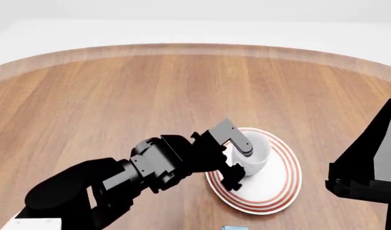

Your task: Pick up the white mug and put it on the plate, and put the chocolate pudding to the right of the plate.

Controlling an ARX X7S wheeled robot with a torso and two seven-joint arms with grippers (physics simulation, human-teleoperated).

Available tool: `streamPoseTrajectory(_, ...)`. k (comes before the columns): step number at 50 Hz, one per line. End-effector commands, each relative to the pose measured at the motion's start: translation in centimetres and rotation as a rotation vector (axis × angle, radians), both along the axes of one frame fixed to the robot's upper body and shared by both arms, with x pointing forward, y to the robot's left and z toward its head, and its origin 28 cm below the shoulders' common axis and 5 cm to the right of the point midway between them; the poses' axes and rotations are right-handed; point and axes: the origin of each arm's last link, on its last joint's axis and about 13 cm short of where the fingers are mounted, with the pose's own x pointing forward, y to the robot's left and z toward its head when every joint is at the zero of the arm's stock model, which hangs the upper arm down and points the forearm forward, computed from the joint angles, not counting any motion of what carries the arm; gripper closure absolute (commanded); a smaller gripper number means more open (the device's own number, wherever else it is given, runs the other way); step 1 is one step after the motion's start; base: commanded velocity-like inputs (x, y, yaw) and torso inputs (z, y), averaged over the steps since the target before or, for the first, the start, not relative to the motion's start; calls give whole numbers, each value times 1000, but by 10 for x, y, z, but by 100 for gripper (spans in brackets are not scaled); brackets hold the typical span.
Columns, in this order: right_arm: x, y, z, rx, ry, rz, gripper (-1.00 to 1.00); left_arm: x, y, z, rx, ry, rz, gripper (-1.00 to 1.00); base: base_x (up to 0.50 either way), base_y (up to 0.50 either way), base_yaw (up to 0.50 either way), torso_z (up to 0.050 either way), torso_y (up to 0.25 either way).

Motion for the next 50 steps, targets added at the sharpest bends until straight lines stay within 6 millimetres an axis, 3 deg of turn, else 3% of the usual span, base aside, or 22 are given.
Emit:
streamPoseTrajectory(1, -1, -1, 1, -14, -9, -13, -100, -2, -7, -3, -17, 2, -23, -100, 0, 0, 0, 0, 0)
streamPoseTrajectory(16, 0, -1, 0, -18, -7, -12, -100, -5, -8, -4, -15, 4, -20, -100, 0, 0, 0, 0, 0)
streamPoseTrajectory(32, -3, 2, 1, -30, -11, -5, -100, 1, -13, 20, -50, -37, -18, -100, 0, 0, 0, 0, 0)
streamPoseTrajectory(50, -4, 6, 3, -44, -15, 3, -100, -21, -2, 37, -69, -83, -59, -100, 0, 0, 0, 0, 0)
